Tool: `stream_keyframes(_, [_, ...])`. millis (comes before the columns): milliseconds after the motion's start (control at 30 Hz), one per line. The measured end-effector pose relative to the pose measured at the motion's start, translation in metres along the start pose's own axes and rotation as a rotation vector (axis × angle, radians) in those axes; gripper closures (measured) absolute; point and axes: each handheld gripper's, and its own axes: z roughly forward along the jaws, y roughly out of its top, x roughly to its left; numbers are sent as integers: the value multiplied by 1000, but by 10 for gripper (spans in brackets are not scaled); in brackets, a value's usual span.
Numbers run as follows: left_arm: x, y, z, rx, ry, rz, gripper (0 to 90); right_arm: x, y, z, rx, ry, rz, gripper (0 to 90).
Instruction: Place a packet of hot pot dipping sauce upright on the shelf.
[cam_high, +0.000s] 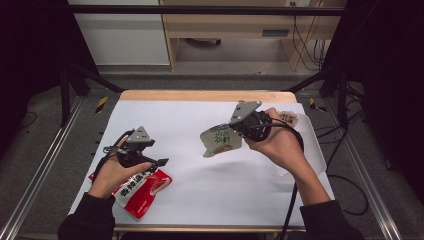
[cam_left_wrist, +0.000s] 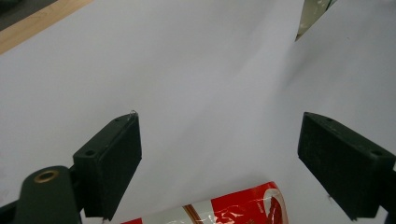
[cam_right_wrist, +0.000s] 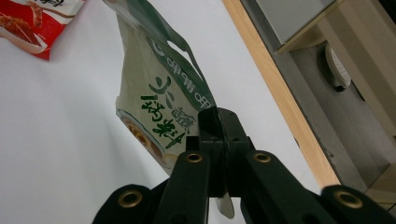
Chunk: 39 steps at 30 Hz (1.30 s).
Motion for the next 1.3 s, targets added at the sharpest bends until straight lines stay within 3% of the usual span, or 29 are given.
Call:
stream_keyframes(367, [1,-2,0,-1,3,2,125,-14,-6,-26,-12,-37,45,900])
stream_keyframes(833, [5,-6,0,-7,15,-16,87,-43,-25,-64,-37,-99,132,900])
stream_keyframes(1300, [7,-8,-2,-16,27,-23,85,-62,-45,-89,-64,-155,201,900])
